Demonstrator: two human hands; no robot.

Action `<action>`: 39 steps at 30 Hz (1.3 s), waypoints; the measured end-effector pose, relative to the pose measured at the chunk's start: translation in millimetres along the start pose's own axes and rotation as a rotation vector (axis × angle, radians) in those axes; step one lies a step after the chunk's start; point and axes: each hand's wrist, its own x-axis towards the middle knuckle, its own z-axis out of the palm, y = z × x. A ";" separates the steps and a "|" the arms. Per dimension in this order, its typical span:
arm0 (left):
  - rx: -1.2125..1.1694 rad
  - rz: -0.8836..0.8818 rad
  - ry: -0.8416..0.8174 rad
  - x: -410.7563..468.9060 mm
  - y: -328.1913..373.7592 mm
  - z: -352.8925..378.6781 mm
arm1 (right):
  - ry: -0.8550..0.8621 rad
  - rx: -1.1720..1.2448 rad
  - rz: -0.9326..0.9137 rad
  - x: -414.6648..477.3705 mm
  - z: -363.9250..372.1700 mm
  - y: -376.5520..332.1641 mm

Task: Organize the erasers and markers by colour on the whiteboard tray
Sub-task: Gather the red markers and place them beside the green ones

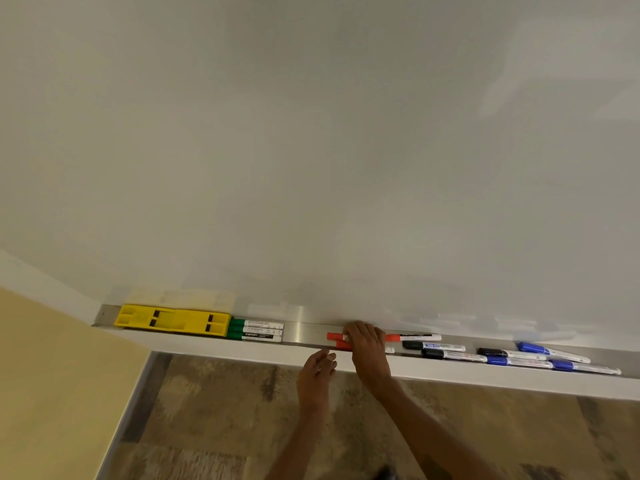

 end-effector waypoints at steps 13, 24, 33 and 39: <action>-0.493 -0.107 0.012 2.7 27.7 17.3 | 0.058 0.131 -0.240 -30.5 -6.7 -3.8; -0.468 -0.206 0.019 -10.9 -11.4 0.3 | -0.185 -0.190 0.014 -19.8 -20.4 39.1; -0.503 -0.176 -0.113 -16.9 2.6 30.2 | -0.168 0.151 -0.140 -40.1 -32.8 27.7; -0.512 -0.193 -0.128 -21.2 -0.4 44.6 | -0.008 -0.078 -0.050 -48.3 -49.4 56.6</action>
